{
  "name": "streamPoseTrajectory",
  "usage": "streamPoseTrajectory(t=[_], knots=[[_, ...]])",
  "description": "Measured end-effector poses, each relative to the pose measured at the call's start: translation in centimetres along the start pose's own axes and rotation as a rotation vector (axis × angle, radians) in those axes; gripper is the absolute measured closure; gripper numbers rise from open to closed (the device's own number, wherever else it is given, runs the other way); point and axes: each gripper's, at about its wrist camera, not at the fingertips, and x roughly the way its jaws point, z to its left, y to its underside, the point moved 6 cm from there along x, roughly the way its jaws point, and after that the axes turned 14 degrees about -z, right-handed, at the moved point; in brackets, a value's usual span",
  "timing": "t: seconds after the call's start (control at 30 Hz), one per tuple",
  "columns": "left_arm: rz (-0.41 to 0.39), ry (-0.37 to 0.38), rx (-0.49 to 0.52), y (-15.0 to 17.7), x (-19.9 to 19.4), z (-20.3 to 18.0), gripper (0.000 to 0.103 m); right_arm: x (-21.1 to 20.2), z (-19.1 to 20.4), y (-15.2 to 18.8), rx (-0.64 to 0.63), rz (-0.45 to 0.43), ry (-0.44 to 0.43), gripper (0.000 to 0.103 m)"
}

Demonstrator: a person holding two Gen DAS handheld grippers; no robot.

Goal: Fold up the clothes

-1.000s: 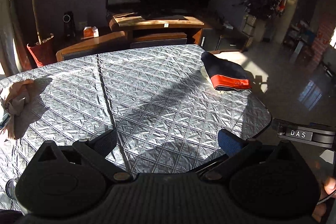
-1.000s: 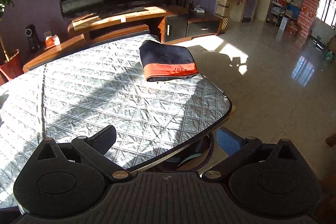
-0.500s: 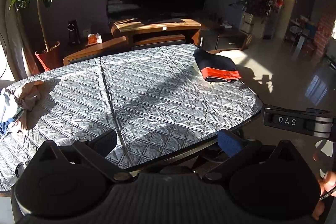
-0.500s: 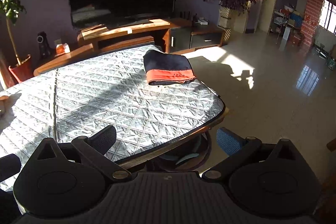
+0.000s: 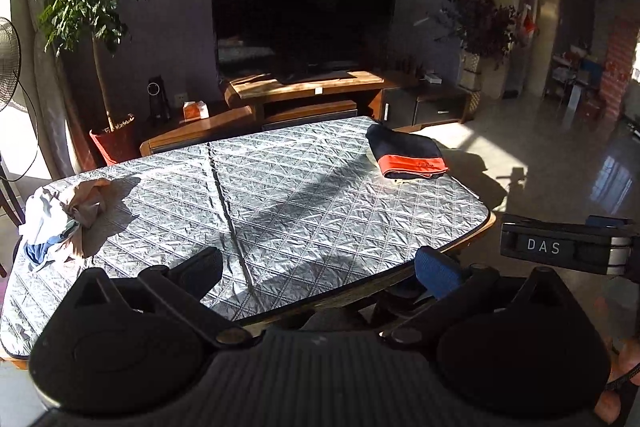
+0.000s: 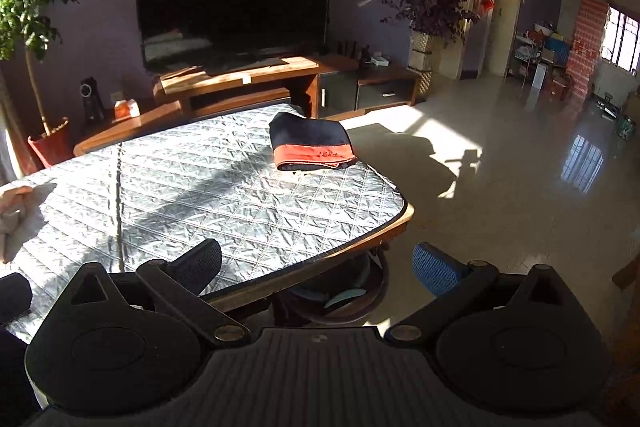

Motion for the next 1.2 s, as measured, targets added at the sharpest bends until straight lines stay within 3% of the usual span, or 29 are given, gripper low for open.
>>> streamPoseTrajectory(t=[0.3, 0.57, 0.87, 1.2], knots=[[-0.059, -0.03, 0.011, 0.6, -5.3, -0.1, 0.001, -4.3, -0.1, 0.4, 0.011, -0.02, -0.041, 0.0], [-0.055, -0.037, 0.056, 1.5, -5.8, -1.0, 0.001, -5.7, 0.8, -0.2, -0.016, -0.069, -0.066, 0.0], [-0.02, -0.014, 0.12, 3.2, -5.9, -2.5, 0.001, -5.6, 1.2, 0.7, -0.014, -0.053, -0.073, 0.0], [-0.035, -0.011, 0.12, 3.1, -6.5, -2.9, 0.001, -6.0, 1.5, 0.9, -0.026, -0.064, -0.079, 0.0]])
